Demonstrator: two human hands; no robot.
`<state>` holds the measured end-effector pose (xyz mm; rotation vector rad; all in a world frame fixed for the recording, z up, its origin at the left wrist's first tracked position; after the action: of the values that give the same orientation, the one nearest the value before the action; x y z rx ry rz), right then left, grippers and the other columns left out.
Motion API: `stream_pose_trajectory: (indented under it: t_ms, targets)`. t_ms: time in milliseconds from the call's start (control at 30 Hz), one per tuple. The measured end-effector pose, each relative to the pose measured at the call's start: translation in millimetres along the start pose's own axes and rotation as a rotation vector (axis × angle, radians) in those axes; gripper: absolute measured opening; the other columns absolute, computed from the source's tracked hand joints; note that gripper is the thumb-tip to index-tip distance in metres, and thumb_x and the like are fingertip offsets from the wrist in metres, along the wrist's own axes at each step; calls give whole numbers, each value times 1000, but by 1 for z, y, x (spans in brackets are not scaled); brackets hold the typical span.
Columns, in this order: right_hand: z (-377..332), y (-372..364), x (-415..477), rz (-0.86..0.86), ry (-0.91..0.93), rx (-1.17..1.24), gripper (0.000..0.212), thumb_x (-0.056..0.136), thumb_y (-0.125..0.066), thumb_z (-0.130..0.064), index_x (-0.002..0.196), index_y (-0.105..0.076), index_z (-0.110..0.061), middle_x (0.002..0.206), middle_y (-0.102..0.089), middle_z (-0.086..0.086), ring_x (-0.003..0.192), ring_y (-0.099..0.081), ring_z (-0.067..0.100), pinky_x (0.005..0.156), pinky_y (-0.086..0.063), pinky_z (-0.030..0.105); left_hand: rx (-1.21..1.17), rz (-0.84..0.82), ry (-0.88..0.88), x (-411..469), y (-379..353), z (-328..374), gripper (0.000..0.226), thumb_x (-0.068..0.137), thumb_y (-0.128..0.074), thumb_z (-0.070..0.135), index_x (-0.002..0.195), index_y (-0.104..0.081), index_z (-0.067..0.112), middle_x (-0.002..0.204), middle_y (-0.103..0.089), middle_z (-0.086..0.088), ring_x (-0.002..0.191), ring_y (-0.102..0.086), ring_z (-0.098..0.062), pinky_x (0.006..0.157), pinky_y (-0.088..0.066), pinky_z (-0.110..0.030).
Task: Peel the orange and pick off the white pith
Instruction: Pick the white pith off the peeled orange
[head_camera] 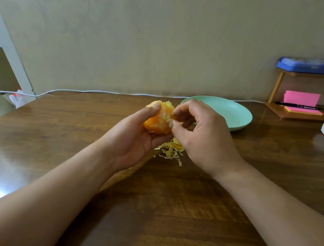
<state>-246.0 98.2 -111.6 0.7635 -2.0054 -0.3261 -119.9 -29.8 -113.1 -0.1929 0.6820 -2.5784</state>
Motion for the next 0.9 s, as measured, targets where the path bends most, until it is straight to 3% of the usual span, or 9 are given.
stream_pose_trajectory:
  t_ms: [233,500,667,900]
  targets:
    - [3,-2,-1,7,4,-43,14,95,-77,-36,97,-67,-26,89,-66,-12,81,-65,12,70,-57,40,135,74,-69,7,8,-7,46,109,-56,25,144,-56,-5,143,-63,-29,136,-62,-39,109,-57,-45]
    - [3,-1,0,-20,42,-110,13,95,-74,-32,92,-67,-22,83,-65,-10,76,-63,12,66,-56,42,201,120,-132,7,7,-10,49,107,-62,21,145,-49,-7,140,-65,-29,127,-69,-36,100,-61,-43]
    - [7,0,1,-25,1,-72,8,99,-70,-23,91,-71,-22,81,-68,-9,72,-63,10,64,-56,36,186,116,-85,8,9,-9,51,108,-60,25,146,-51,-6,143,-64,-28,134,-64,-39,112,-53,-53]
    - [6,0,1,-74,-9,-93,12,98,-73,-37,102,-71,-27,89,-70,-13,81,-67,6,70,-59,30,159,123,-111,7,7,-8,55,104,-65,25,147,-48,-6,142,-65,-27,130,-67,-36,109,-56,-49]
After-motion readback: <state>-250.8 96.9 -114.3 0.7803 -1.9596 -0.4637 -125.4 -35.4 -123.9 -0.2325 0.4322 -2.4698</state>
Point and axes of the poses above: each hand's wrist, its own x-axis towards the middle knuckle, its own y-axis out of the back of the hand, z = x × y, the point moved 1 cm from there along x, towards the middle knuckle
